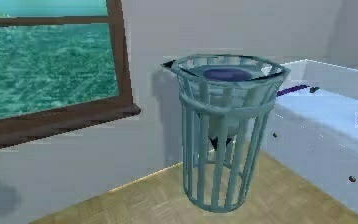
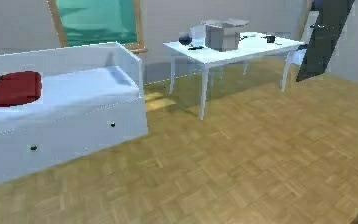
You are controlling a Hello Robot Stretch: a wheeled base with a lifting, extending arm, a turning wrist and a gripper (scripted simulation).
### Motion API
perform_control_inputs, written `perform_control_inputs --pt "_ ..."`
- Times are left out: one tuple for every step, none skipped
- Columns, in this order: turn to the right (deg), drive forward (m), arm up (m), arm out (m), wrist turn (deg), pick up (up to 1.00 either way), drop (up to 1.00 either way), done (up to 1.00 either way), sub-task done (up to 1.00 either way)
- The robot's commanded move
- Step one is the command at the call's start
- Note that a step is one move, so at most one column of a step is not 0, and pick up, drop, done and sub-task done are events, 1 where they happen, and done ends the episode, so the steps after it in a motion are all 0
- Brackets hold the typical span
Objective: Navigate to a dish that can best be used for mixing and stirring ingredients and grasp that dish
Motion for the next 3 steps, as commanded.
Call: perform_control_inputs --pt "45.0 0.0 0.0 0.0 0.0 0.0 0.0 0.0 0.0" --pt "30.0 0.0 0.0 0.0 0.0 0.0 0.0 0.0 0.0" --pt "3.0 0.0 0.0 0.0 0.0 0.0 0.0 0.0 0.0"
